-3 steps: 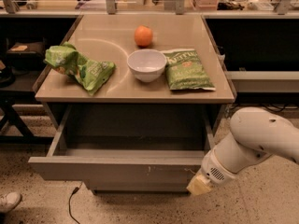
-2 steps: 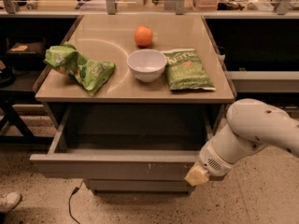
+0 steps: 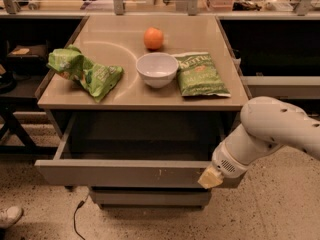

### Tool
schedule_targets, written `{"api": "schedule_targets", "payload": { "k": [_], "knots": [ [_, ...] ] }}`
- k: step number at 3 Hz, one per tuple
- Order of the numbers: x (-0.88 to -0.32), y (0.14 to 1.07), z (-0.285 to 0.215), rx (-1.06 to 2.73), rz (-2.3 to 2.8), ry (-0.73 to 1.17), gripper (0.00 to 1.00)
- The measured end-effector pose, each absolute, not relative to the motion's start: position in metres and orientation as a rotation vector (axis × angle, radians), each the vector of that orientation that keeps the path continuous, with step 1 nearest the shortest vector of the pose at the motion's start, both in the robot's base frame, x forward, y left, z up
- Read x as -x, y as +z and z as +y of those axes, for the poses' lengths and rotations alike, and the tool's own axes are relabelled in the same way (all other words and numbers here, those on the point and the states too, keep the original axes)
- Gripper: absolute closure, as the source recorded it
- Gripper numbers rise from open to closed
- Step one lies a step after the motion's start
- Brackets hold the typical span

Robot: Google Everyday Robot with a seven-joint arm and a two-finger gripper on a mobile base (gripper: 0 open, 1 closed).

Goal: Close top drawer

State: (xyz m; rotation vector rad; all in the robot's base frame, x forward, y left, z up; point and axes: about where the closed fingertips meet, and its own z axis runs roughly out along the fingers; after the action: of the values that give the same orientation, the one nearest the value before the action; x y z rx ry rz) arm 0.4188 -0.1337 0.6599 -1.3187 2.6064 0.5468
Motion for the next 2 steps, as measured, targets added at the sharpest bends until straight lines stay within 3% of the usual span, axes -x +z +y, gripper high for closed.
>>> {"api": "schedule_targets", "payload": {
  "k": [2],
  "knots": [
    [-0.429, 0.659, -0.138, 1.244, 2.6, 0.55, 1.0]
  ]
}}
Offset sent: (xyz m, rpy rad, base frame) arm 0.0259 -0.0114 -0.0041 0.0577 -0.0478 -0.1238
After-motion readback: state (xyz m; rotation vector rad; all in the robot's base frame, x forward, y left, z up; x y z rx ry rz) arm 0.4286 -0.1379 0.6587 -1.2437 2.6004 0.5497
